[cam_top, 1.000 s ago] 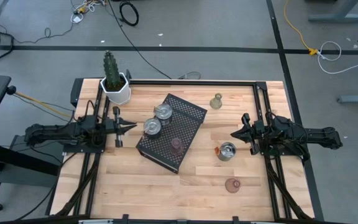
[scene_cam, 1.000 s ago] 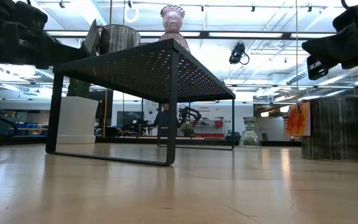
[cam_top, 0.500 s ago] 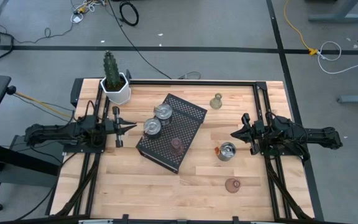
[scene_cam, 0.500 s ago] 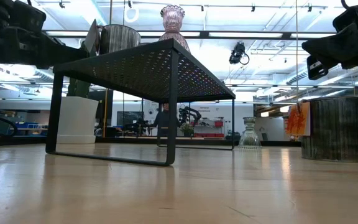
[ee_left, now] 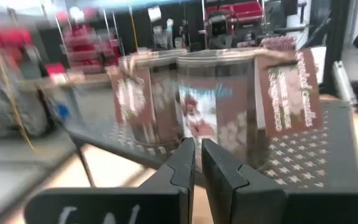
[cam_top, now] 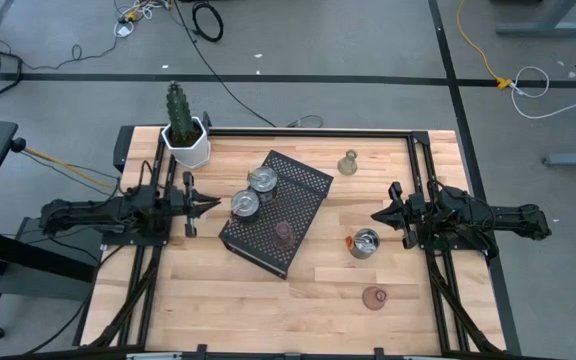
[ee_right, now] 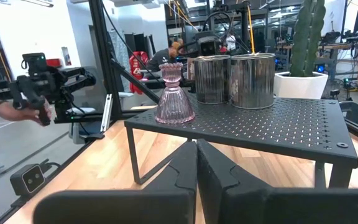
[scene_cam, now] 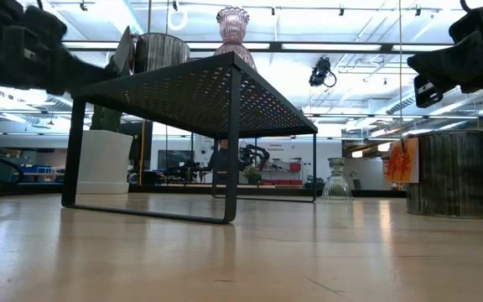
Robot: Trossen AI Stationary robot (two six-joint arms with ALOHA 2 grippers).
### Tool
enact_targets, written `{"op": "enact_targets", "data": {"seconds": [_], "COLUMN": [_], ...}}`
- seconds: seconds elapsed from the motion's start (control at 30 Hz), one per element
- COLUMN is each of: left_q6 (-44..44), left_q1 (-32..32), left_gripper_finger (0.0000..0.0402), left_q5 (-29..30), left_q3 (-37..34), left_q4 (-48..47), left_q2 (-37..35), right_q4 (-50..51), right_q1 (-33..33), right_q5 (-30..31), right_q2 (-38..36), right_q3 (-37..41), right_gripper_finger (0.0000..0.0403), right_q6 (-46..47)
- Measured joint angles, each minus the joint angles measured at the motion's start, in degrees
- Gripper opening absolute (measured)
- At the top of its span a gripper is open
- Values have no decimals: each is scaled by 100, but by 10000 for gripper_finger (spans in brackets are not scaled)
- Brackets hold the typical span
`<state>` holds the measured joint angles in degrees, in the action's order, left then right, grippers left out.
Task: Pick & Place candle stick holders
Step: Put the silver scented candle on the shelf
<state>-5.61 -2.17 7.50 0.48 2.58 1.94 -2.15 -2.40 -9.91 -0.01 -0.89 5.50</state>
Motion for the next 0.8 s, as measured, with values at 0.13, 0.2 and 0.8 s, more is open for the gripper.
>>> {"op": "enact_targets", "data": {"seconds": [0.13,0.2,0.8], "left_q6": [636,607,761], "left_q1": [2,7,19], "left_gripper_finger": [34,34,34], "left_q5": [-702,-1175,-1518], "left_q3": [10,10,10], "left_q4": [-161,-101,-36], "left_q2": [73,75,67], "right_q4": [-2,-1,0], "right_q1": [0,0,0], "right_q5": [0,0,0], "right_q2": [0,0,0], "right_q3": [0,-1,-1], "right_gripper_finger": [12,12,12], "right_q6": [-1,0,0]}}
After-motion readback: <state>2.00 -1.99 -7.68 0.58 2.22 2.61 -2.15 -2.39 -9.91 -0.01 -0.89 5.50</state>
